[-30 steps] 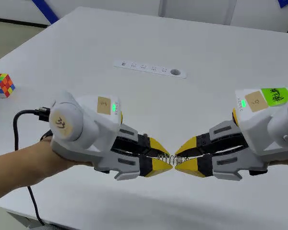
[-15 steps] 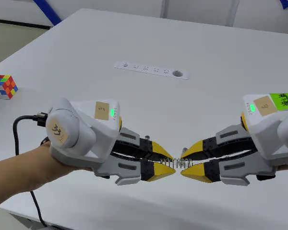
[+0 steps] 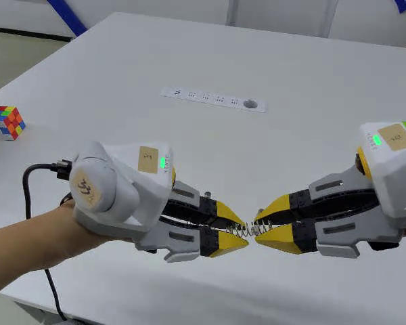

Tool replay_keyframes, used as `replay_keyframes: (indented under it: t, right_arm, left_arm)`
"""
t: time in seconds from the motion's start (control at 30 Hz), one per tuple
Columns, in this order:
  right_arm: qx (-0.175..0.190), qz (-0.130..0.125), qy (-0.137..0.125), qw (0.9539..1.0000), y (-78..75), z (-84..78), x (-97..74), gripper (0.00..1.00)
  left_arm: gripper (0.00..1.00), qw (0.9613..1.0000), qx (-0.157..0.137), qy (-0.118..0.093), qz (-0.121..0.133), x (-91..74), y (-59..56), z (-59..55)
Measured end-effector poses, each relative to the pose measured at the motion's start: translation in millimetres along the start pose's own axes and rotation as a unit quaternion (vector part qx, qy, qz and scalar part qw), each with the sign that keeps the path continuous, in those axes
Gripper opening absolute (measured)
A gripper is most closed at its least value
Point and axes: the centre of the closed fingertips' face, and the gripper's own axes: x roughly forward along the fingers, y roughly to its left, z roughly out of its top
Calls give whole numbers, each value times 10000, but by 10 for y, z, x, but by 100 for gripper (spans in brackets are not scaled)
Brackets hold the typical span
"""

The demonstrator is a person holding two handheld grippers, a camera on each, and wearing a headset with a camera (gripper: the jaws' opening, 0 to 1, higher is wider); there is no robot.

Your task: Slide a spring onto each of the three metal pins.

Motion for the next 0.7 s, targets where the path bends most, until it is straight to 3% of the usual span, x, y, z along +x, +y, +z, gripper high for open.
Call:
replay_keyframes:
  t: [0.2,0.33,0.7]
  right_arm:
    - [70,-9,-249,9997,-12,120,40,11]
    - [50,-26,-276,9996,-19,139,56,11]
    - [316,-134,-629,9974,-64,265,58,11]
  left_arm:
    - [10,10000,-16,34,62,22,17,-10]
    - [10,9999,-32,37,92,21,25,-18]
    - [10,9996,-177,-166,165,16,48,45]
